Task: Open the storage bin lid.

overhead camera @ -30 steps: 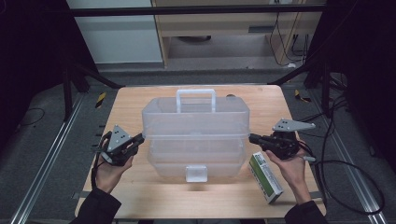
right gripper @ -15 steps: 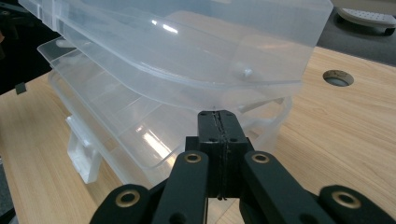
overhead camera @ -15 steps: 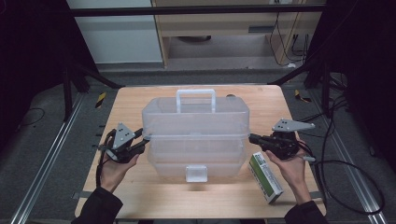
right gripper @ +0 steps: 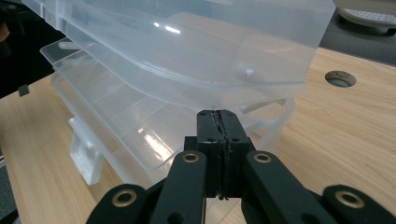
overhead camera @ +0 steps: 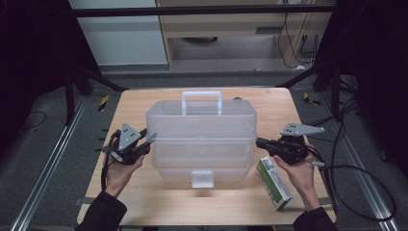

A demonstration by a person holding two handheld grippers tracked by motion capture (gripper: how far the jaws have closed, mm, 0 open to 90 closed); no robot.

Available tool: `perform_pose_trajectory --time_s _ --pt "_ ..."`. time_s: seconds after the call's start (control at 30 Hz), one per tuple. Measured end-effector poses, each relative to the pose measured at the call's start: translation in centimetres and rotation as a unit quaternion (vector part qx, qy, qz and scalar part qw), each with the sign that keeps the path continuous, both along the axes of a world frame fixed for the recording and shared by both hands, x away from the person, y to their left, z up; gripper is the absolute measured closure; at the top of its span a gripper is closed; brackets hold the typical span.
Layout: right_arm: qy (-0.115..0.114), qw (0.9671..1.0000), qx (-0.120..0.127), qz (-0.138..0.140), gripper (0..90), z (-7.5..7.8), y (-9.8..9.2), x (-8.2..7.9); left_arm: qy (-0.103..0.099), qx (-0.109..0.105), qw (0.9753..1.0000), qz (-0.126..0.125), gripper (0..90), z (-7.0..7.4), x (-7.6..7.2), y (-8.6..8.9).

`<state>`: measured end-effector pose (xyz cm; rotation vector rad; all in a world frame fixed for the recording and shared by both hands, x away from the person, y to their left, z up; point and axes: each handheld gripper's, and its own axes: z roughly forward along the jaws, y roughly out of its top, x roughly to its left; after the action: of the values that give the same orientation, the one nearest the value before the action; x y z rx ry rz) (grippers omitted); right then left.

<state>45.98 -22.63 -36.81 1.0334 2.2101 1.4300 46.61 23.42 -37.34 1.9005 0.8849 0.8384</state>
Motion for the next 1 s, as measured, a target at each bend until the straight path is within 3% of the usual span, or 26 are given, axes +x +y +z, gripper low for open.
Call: perform_pose_trajectory --time_s 0.3,0.5,0.67,1.0 --pt "0.038 0.9985 -0.034 -0.020 76.0 -1.7 0.1 0.5 0.001 0.001 1.0000 0.001 69.5 0.1 0.0 0.1" --pt "0.044 0.9968 -0.060 -0.030 67.6 -2.8 0.8 0.9 0.004 0.000 1.0000 0.002 69.5 0.2 0.0 0.1" --pt "0.061 0.9946 -0.077 -0.032 68.5 -3.7 1.2 1.1 0.005 0.001 1.0000 0.002 69.5 0.3 0.0 0.1" --pt "0.081 0.9937 -0.076 -0.017 76.2 -4.2 1.9 1.3 0.000 -0.003 1.0000 0.001 69.8 0.5 0.3 0.2"
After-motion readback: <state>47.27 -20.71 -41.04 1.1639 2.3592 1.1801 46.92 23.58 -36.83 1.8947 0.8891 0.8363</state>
